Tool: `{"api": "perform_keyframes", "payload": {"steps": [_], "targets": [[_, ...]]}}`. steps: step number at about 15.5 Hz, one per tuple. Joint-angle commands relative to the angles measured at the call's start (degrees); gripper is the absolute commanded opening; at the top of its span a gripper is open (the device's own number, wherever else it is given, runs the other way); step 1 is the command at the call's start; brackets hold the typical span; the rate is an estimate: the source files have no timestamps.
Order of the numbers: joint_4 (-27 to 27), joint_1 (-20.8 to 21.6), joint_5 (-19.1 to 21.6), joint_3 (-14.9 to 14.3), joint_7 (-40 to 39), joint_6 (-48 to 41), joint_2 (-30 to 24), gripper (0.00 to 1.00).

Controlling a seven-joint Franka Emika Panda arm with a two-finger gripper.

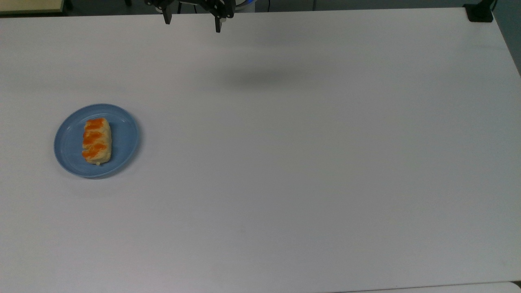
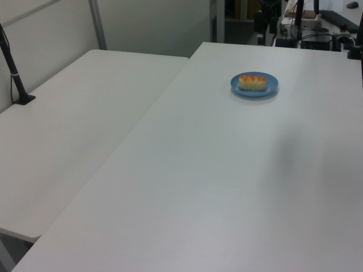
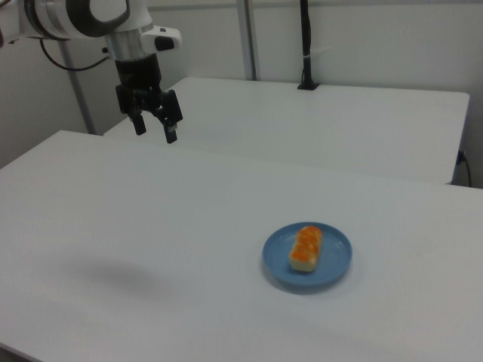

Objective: Put the bread on the table
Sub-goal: 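Move the open gripper over the bread roll on the blue plate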

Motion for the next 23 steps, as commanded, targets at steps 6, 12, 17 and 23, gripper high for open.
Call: {"api": "perform_keyframes", "payload": {"steps": [6,12,17,23], "targets": [[-1.22,-0.70,1.23,-0.32,-1.51,0.11,-1.04,1.00],[-1.22,-0.88,1.23,-0.32,-4.56,0.46,-0.60,1.00],[-1.13,-5.00,1.31,-0.32,-10.91,7.48,2.21,1.00],[-1.22,-15.72,1.67,-0.32,-26.26,13.47,10.55,1.00]]}}
